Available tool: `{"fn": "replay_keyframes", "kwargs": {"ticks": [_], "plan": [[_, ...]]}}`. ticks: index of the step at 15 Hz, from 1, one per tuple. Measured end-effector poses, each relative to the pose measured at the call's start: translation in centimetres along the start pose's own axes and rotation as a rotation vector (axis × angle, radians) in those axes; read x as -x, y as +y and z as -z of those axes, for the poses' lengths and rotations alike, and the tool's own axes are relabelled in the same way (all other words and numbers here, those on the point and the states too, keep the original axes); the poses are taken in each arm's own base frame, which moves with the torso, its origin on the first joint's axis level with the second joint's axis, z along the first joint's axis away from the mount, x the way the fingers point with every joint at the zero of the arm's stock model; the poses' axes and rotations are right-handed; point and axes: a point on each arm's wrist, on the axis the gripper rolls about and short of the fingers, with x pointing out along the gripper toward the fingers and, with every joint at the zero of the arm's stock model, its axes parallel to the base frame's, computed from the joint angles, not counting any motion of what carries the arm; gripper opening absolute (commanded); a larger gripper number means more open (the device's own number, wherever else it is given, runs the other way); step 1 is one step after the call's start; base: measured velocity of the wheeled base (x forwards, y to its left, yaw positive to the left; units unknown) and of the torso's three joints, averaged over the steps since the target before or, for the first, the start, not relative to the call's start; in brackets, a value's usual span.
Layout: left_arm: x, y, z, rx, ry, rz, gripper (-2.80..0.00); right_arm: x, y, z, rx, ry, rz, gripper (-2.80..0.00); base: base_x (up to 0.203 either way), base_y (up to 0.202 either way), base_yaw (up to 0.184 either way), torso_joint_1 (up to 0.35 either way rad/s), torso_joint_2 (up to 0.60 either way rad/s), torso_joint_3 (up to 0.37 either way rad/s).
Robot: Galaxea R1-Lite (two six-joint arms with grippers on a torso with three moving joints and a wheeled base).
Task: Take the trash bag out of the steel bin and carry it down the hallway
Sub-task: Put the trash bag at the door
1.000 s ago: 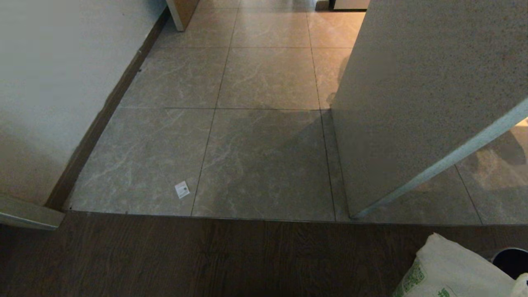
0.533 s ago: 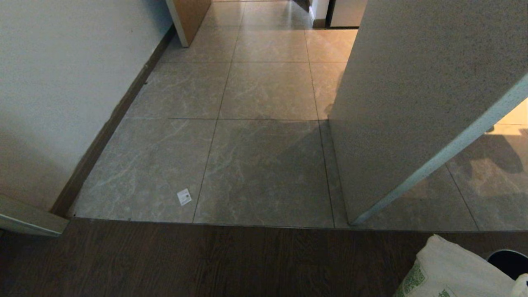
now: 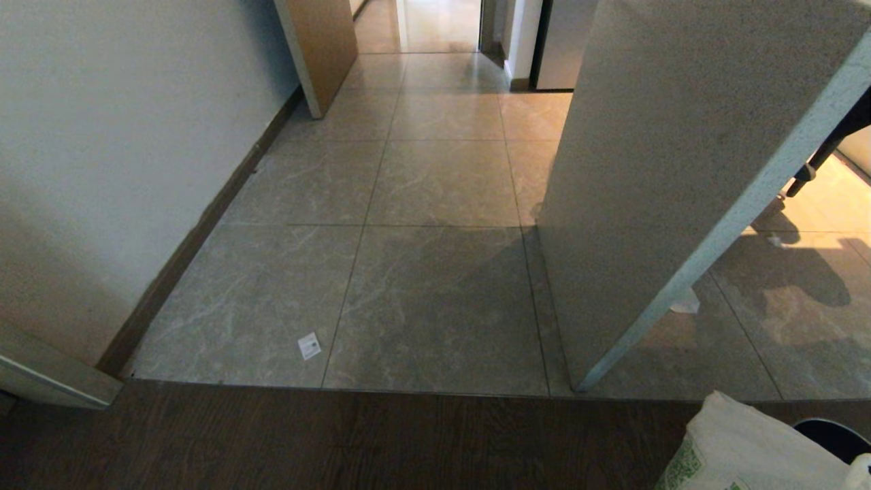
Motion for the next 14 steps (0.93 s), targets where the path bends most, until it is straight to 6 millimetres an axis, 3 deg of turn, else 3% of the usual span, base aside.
{"fn": "replay_keyframes", "kwargs": {"ticks": [14], "plan": [[0.0, 0.0, -0.02, 0.001, -0.001, 0.0, -2.8, 0.0, 0.0, 0.0, 0.0, 0.001, 0.0, -2.8, 0.0, 0.0, 0.0, 0.001, 0.0, 0.202]]}}
